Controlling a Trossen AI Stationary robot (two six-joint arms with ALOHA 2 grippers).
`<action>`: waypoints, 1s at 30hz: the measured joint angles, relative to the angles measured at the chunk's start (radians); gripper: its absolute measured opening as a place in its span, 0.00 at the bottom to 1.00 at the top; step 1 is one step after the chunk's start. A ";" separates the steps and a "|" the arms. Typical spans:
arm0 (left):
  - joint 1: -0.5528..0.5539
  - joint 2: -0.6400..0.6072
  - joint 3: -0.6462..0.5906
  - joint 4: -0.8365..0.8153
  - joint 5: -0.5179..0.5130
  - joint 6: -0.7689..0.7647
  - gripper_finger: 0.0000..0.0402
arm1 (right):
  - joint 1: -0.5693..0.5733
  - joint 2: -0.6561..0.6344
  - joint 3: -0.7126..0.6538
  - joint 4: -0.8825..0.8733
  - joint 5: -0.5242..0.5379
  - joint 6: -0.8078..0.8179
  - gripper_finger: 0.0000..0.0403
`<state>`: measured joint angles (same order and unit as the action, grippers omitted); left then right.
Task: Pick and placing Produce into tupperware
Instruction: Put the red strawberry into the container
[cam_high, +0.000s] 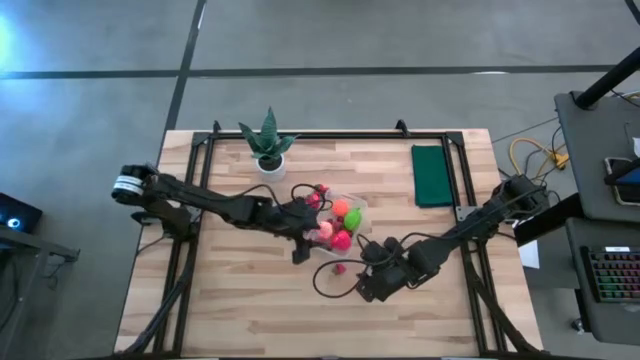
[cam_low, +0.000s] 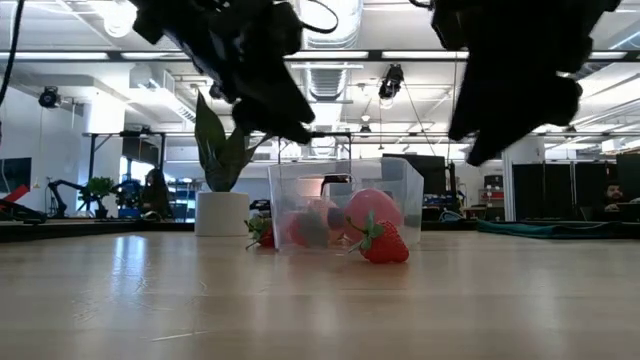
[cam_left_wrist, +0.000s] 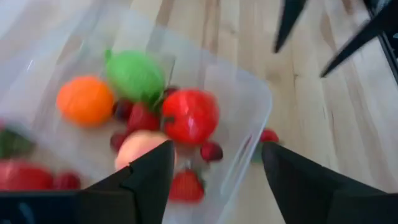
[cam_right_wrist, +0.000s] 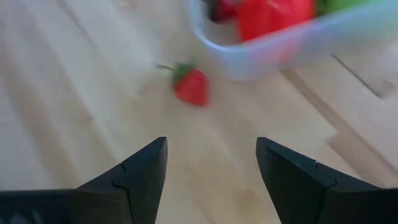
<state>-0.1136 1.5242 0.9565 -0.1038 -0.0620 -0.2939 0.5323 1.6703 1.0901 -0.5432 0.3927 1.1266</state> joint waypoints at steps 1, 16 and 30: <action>-0.002 -0.018 0.000 -0.038 0.000 -0.024 0.58 | 0.000 0.000 0.000 0.032 0.000 -0.020 0.59; -0.088 -0.335 -0.169 -0.406 -0.076 0.042 0.59 | 0.005 0.090 0.042 0.141 -0.007 0.159 0.59; -0.093 -0.653 -0.428 -0.350 -0.158 0.062 0.59 | 0.000 0.377 0.416 -0.237 0.053 0.279 0.59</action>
<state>-0.2062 0.8708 0.5281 -0.4542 -0.2195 -0.2316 0.5320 2.0471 1.5058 -0.7804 0.4458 1.4052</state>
